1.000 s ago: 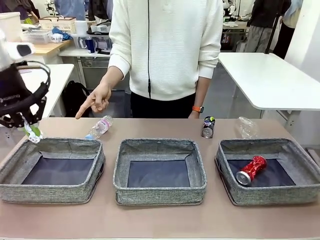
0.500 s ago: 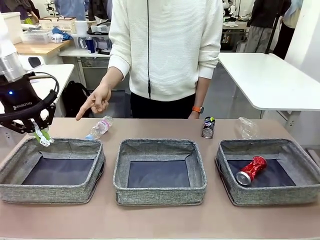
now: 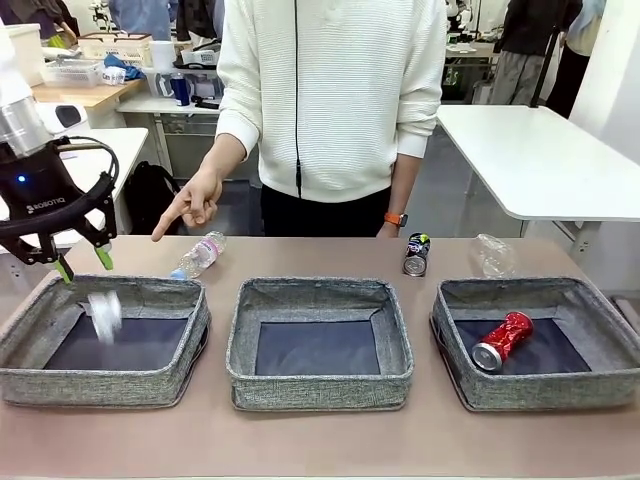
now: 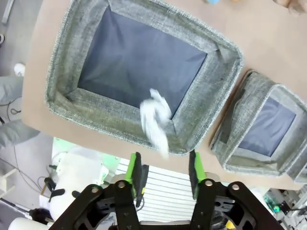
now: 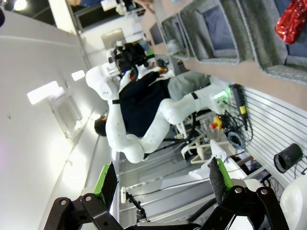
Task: Sort the waste into the appropriate baskets.
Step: Place the picked waste into the Fabric basket indicated by the person, then pick up the waste item pointed out by the person.
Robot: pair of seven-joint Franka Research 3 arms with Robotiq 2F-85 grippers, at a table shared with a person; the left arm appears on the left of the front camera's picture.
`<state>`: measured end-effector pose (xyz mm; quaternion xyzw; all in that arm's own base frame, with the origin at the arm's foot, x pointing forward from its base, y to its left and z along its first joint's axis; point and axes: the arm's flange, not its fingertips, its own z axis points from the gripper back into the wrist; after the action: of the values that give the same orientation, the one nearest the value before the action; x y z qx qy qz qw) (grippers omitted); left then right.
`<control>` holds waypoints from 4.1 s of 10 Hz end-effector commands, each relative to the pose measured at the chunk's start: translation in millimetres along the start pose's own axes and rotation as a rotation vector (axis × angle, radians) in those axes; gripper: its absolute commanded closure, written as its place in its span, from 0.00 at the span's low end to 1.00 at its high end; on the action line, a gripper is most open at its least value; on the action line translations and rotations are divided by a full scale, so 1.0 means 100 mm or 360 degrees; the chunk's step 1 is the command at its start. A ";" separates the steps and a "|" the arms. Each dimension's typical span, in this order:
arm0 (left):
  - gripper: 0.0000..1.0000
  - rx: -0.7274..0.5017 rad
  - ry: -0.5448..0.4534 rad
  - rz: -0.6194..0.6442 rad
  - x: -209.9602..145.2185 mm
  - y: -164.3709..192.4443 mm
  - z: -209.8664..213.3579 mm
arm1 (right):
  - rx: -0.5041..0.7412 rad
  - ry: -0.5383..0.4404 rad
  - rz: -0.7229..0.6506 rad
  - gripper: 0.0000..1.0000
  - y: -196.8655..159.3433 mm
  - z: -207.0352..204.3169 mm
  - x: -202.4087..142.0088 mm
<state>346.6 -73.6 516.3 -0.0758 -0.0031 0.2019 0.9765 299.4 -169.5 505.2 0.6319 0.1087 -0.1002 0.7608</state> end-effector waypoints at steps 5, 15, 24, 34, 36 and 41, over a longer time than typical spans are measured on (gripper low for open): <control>0.00 -0.0148 0.0066 -0.0101 -0.09 -0.11 0.14 | 0.0011 0.0004 0.0019 0.00 0.02 0.00 -0.01; 0.00 -0.2105 0.0287 -0.0661 0.03 1.30 0.66 | 0.0011 0.0004 0.0019 0.00 0.02 0.00 -0.01; 0.00 -0.2100 0.0306 -0.0624 0.11 1.48 0.69 | 0.0011 0.0004 0.0019 0.00 0.02 0.00 -0.01; 0.00 -0.2100 0.0306 -0.0624 0.11 1.48 0.69 | 0.0011 0.0004 0.0019 0.00 0.02 0.00 -0.01; 0.00 -0.2100 0.0306 -0.0624 0.11 1.48 0.69 | 0.0011 0.0004 0.0019 0.00 0.02 0.00 -0.01; 0.00 -0.2100 0.0306 -0.0624 0.11 1.48 0.69 | 0.0011 0.0004 0.0019 0.00 0.02 0.00 -0.01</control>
<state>296.7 71.6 561.7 -0.6617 -0.0463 -0.0180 0.7481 299.4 -169.5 505.3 0.6319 0.1087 -0.1002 0.7608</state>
